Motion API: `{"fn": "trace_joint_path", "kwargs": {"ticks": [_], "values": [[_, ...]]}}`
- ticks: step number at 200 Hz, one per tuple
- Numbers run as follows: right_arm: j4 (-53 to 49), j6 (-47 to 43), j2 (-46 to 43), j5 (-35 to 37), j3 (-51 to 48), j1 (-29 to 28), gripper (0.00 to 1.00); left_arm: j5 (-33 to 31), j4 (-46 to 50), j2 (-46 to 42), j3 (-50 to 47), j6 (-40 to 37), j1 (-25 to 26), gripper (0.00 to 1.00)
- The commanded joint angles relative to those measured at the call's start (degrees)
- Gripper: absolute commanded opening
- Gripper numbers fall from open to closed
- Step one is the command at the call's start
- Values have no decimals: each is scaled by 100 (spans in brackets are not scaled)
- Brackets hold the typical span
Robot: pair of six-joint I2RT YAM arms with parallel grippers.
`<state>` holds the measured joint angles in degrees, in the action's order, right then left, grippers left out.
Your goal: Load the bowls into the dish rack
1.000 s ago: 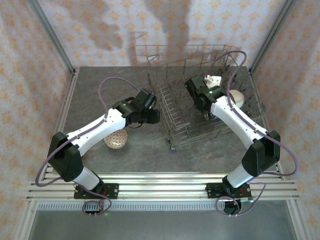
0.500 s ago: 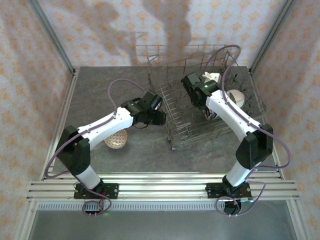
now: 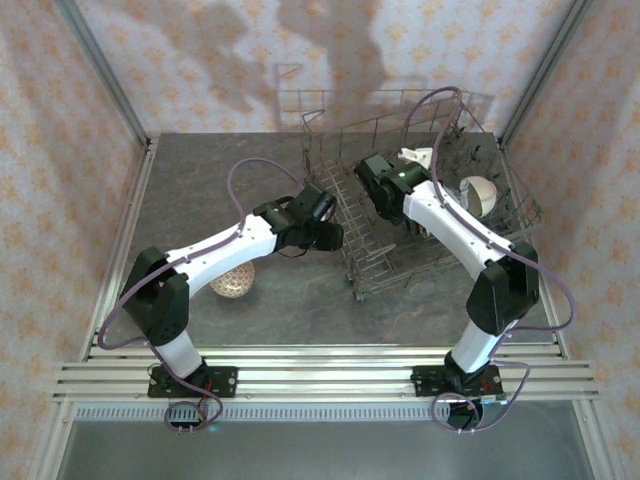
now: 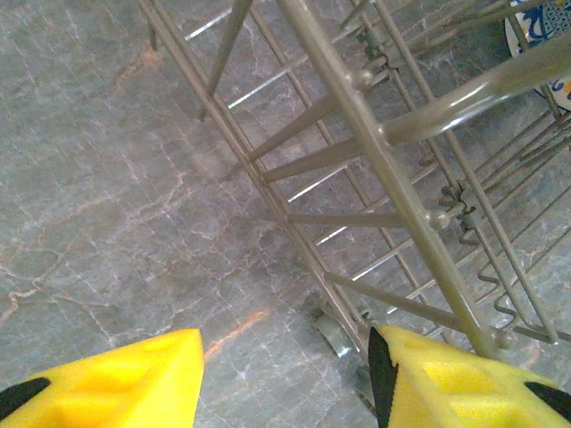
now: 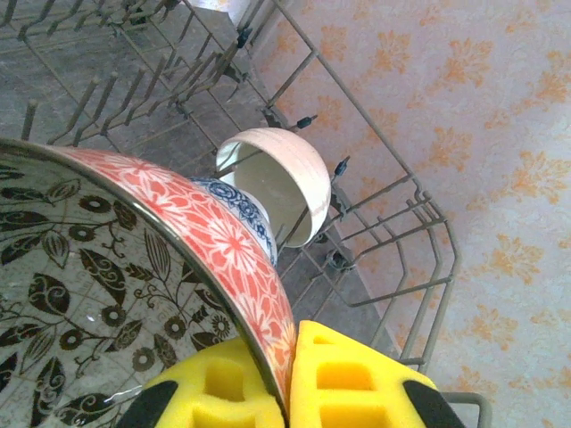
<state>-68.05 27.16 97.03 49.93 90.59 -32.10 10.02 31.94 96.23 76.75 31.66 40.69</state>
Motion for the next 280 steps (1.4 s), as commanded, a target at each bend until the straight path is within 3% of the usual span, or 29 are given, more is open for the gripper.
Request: {"fn": "trace_joint_path", "kwargs": {"ticks": [1,86,236,280], "values": [[211,-23,39,494,-127,-42,0,-402,-180,-466,-200,89,113,54],[145,70,376,703,-206,-284,0,-1087,108,-1465,-620,-2,23,56],[-708,917,909,919,-146,-596,0,-1072,234,-1734,-843,-2,-92,56],[-743,879,949,898,-153,-693,10,-1059,211,-1734,-854,-2,-96,56]]}}
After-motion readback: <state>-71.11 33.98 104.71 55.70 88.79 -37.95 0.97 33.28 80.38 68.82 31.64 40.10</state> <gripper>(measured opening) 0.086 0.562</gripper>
